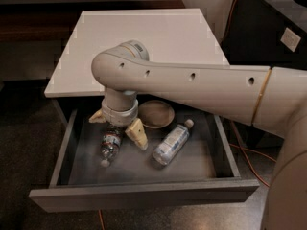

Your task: Pick water bottle from top drawer and place on counter

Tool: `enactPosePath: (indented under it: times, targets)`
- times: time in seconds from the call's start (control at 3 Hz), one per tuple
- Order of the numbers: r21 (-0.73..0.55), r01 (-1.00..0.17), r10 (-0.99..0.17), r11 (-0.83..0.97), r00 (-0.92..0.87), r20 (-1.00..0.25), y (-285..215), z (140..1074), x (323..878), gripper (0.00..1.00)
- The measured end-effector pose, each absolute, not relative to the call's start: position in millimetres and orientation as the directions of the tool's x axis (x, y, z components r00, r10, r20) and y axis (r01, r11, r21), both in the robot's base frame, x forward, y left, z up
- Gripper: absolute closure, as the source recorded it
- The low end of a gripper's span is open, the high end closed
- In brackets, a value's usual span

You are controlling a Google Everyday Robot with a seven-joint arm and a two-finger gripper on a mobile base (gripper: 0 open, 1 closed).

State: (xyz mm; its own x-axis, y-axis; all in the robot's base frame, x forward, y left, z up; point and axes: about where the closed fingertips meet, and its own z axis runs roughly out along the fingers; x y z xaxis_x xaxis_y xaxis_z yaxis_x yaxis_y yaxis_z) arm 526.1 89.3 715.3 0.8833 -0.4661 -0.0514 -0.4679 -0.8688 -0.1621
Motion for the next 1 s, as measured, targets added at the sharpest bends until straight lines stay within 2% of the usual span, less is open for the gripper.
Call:
enactPosePath:
  times: [1.0]
  targets:
    - [-0.111,-0.304,-0.300,-0.946,0.953,-0.052,118.7,660.3,561.6,0.00]
